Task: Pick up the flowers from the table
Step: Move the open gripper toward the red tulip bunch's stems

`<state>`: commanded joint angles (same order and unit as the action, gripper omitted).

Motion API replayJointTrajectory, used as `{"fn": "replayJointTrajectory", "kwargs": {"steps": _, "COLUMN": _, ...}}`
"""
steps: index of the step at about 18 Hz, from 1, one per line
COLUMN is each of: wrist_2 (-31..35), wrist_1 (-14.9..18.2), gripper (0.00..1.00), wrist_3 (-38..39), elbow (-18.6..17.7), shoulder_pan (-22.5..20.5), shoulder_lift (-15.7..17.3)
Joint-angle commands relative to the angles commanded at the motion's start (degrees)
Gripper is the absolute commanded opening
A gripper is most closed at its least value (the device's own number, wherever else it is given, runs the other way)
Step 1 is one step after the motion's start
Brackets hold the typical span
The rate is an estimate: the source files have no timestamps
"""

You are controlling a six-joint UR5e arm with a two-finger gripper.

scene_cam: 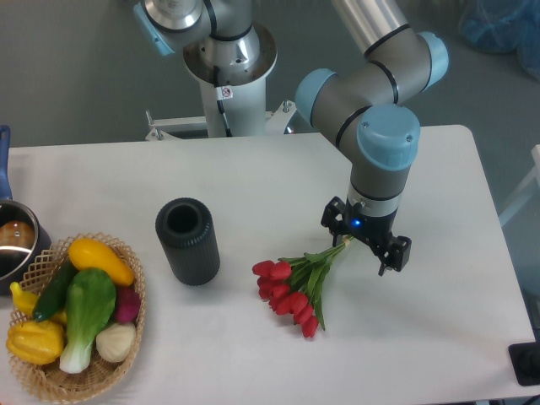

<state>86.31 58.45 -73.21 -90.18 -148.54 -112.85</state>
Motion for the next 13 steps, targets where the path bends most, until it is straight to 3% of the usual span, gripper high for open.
{"fn": "replayJointTrajectory", "kwargs": {"steps": 4, "wrist_2": 0.00, "wrist_1": 0.00, "gripper": 1.00, "wrist_3": 0.09, "elbow": -0.53, "shoulder_pan": 0.17, "shoulder_lift": 0.09}}
{"fn": "replayJointTrajectory", "kwargs": {"steps": 9, "wrist_2": 0.00, "wrist_1": -2.11, "gripper": 1.00, "wrist_3": 0.17, "elbow": -7.73, "shoulder_pan": 0.35, "shoulder_lift": 1.14}}
{"fn": "replayJointTrajectory", "kwargs": {"steps": 13, "wrist_2": 0.09, "wrist_1": -2.11, "gripper": 1.00, "wrist_3": 0.53, "elbow": -7.74, "shoulder_pan": 0.61, "shoulder_lift": 0.70}}
